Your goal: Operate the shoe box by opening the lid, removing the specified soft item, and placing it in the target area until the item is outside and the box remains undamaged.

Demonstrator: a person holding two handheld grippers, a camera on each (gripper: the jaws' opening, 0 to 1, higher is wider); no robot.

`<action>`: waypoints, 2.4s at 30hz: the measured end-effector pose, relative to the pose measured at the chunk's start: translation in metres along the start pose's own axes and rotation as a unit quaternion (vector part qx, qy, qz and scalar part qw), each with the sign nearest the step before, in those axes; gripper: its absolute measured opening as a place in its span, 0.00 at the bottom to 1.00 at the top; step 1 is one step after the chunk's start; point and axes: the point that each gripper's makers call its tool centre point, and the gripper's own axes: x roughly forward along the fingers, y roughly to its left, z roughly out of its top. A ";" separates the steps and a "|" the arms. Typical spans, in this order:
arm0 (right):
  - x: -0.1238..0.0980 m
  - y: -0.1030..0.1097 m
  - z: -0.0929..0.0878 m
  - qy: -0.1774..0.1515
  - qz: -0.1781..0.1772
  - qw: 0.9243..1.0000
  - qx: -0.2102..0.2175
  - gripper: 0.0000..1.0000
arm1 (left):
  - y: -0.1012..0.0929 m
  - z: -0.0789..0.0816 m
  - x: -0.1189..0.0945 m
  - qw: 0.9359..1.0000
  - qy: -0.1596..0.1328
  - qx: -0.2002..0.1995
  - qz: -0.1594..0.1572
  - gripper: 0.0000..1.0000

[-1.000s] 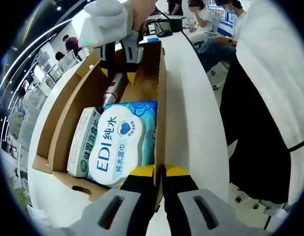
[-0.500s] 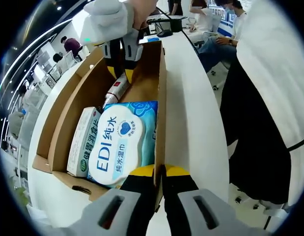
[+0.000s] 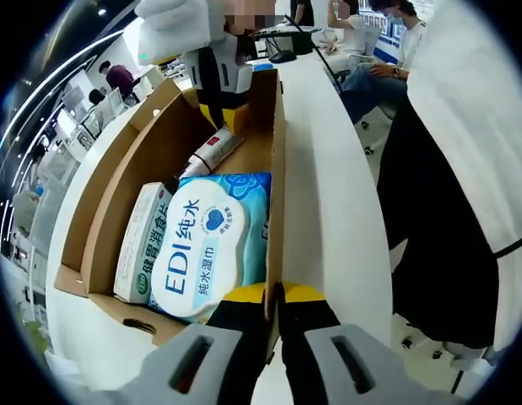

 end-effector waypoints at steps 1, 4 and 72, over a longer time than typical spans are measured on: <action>-0.001 0.004 -0.002 0.003 0.002 1.000 0.020 0.17 | 0.000 0.000 0.000 1.000 0.000 -0.001 0.000 0.04; 0.004 0.005 -0.001 0.009 0.006 0.999 0.042 0.17 | 0.000 -0.001 0.001 1.000 0.000 -0.001 -0.002 0.04; -0.099 0.012 0.025 -0.307 -0.008 0.906 0.291 0.19 | 0.001 0.000 -0.002 1.000 0.000 0.002 -0.005 0.03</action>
